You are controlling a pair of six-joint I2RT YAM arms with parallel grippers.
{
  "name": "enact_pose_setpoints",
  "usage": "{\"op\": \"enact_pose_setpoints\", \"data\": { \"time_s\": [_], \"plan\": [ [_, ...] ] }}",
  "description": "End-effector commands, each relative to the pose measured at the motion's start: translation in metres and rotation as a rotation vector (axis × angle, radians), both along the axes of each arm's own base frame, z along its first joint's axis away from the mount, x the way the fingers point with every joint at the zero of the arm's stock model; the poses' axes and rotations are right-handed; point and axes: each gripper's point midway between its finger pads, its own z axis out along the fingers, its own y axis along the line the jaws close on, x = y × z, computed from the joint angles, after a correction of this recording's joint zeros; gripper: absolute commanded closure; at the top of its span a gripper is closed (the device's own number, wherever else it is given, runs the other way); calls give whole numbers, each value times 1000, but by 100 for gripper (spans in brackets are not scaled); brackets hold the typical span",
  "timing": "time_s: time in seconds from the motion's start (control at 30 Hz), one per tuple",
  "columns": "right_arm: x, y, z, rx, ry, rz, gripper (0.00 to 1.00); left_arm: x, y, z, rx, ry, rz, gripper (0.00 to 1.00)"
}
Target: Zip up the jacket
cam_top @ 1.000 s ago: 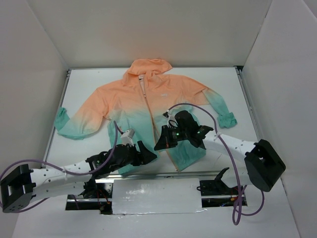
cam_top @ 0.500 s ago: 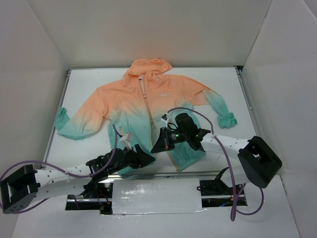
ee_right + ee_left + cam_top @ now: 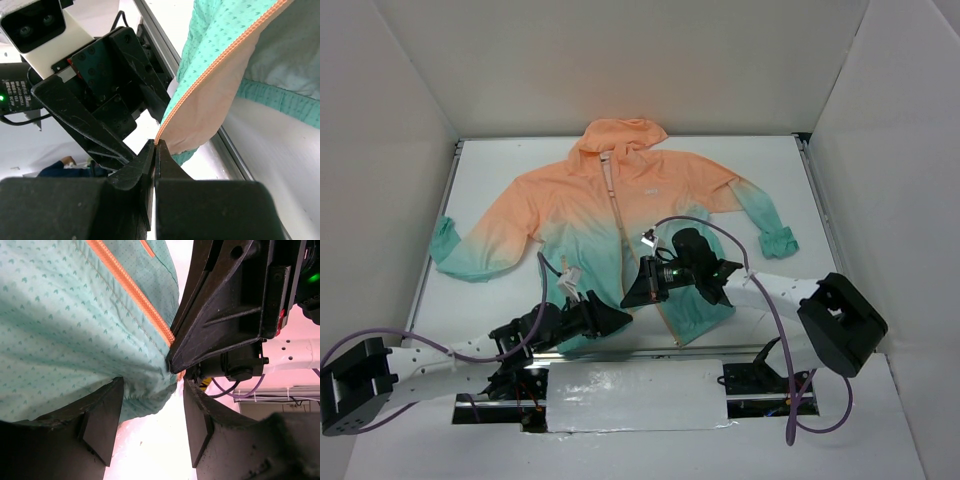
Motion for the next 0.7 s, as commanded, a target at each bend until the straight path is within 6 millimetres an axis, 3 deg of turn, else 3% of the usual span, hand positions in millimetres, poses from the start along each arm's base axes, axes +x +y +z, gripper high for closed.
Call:
{"op": "enact_pose_setpoints", "data": {
  "time_s": [0.0, 0.37, 0.47, 0.57, 0.67],
  "plan": [
    [-3, 8, 8, 45, -13, 22, 100, 3, -4, 21, -76, -65, -9, 38],
    [-5, 13, 8, 50, -6, 37, 100, 4, 1, 22, -101, -88, 2, 59],
    [-3, 13, 5, 33, -9, 27, 100, 3, 2, 22, -99, -93, -2, 59],
    [-1, 15, 0, 18, 1, 28, 100, 2, 4, 22, -94, -101, -3, 53],
    [1, 16, 1, 18, 0, 32, 100, 1, 4, 22, -97, -107, -7, 61]
  ]
}}
